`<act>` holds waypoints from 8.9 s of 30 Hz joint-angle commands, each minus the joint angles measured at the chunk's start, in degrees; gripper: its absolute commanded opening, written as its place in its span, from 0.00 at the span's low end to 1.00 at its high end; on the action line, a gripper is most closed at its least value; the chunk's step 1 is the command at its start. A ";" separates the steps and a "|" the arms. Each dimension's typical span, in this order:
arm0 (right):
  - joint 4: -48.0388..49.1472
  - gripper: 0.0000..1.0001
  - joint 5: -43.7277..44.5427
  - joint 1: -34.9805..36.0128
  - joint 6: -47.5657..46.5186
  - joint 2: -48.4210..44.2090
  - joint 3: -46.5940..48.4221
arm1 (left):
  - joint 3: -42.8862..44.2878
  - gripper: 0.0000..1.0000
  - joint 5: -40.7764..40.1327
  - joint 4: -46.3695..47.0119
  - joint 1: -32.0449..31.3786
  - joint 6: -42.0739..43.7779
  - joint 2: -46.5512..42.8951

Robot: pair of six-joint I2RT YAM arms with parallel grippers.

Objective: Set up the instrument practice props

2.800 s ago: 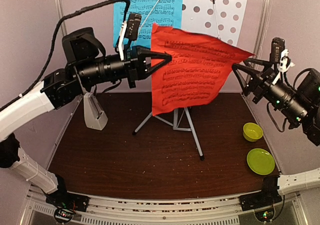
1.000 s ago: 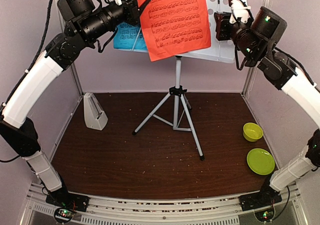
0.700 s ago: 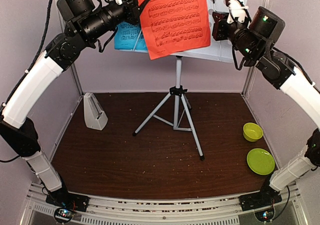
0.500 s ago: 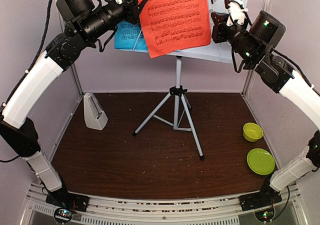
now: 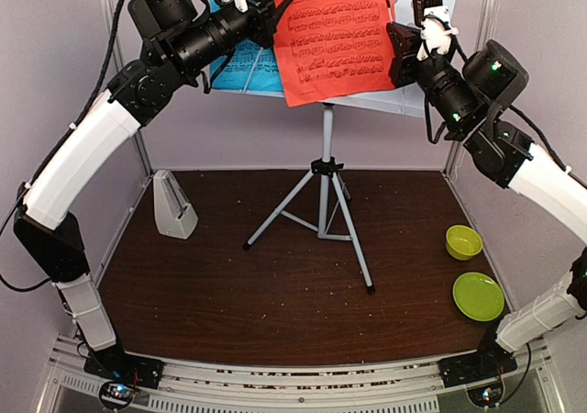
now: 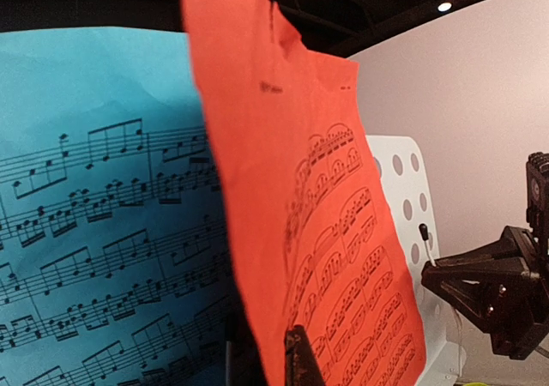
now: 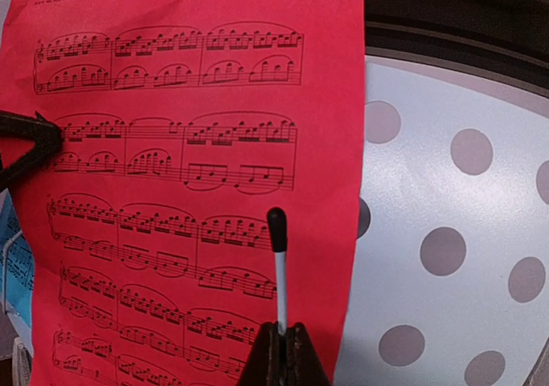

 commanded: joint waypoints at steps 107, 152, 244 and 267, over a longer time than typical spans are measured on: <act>7.97 0.30 -4.56 -0.32 -0.23 -3.38 -6.11 | 13.63 0.46 11.48 7.74 -4.08 14.57 13.21; -15.94 0.98 -8.08 0.78 21.69 -28.03 -26.61 | -61.43 0.98 -9.61 0.32 13.57 -19.10 -42.37; -13.40 1.00 -19.39 4.78 33.62 -23.92 -50.05 | -82.33 0.16 4.18 -11.45 17.64 -21.40 -45.07; -11.85 0.98 -11.28 10.09 37.43 -19.47 -50.46 | -71.09 0.25 -2.62 4.76 -6.51 -25.38 -21.74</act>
